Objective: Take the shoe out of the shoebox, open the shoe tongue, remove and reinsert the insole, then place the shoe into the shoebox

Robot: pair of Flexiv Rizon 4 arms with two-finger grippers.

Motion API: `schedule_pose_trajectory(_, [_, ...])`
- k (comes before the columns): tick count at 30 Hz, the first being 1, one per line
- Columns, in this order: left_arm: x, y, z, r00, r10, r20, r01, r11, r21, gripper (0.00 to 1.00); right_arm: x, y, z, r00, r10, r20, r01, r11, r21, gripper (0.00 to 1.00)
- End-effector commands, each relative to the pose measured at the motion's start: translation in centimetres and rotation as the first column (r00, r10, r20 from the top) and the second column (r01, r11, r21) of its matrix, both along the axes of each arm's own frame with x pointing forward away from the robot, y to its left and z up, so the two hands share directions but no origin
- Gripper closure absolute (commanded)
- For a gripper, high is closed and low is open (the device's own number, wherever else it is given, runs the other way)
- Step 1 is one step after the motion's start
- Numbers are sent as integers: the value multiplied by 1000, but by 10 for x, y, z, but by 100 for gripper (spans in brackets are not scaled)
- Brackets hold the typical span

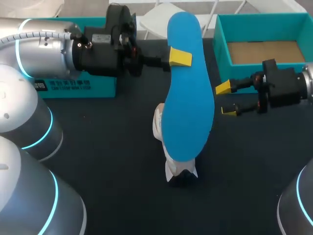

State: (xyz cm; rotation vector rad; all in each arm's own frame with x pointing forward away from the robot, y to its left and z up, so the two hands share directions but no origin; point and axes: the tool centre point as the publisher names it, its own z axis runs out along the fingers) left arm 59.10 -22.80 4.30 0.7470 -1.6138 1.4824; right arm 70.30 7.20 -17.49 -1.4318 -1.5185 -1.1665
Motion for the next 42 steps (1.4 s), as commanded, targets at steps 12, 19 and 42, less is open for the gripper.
schedule_pose_trajectory(12, [35,23,-49,337,87,937,27,994,-102,100,1,2,-1,1000,1,0,-1,1000,-1,0])
schedule_pose_trajectory(19, [36,22,-60,395,214,893,-115,976,-183,100,1,2,-1,1000,1,0,-1,1000,-1,0])
schedule_pose_trajectory(42, [47,32,-106,-278,121,953,118,989,-91,100,1,2,-1,1000,1,0,-1,1000,-1,0])
